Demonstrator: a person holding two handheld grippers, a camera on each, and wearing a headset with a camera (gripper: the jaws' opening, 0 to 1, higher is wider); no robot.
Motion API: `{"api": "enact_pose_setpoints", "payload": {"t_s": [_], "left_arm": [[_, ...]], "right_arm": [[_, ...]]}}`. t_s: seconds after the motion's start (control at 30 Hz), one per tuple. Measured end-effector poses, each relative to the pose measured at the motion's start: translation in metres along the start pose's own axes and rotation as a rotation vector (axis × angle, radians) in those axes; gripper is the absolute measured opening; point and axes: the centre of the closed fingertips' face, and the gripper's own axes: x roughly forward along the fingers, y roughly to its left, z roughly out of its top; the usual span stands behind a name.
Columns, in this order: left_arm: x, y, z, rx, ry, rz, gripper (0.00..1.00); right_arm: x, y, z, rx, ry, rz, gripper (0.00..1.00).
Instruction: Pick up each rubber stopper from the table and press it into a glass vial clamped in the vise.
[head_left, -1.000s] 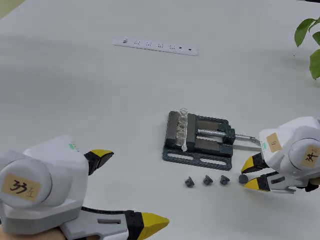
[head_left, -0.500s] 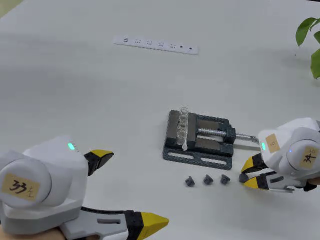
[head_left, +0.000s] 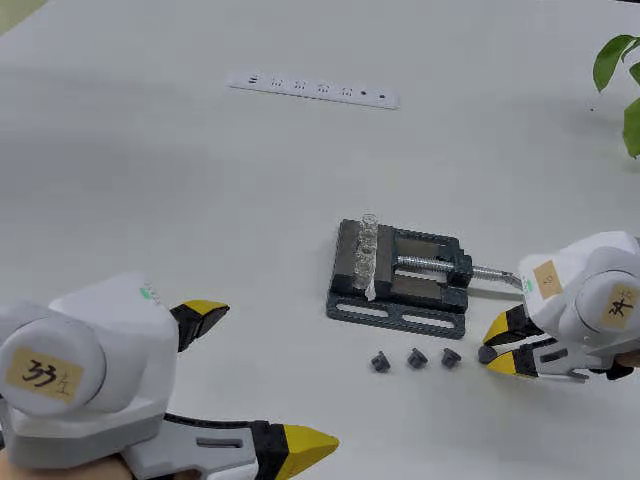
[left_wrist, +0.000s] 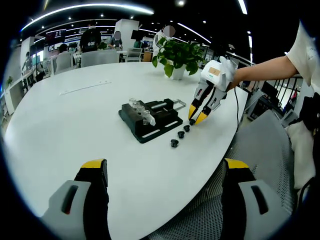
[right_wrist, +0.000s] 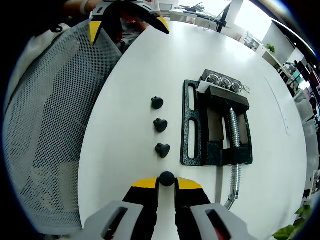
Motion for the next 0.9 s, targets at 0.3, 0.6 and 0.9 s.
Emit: {"api": "enact_pose_setpoints", "payload": {"t_s": [0.3,0.6,0.9], "left_arm": [[0.000,0.001,0.000,0.001,-0.001,-0.001,0.94],[0.001,0.002,0.003,0.004,-0.008,0.000,0.94],[0.000,0.004,0.005,0.001,-0.018,0.007,0.94]], "right_arm": [[-0.013,-0.005,0.008,0.042,-0.022,0.027,0.08],[-0.037,-0.024,0.024,0.046,-0.053,0.039,0.08],[-0.058,-0.052,0.041,-0.006,-0.050,0.036,0.07]]}}
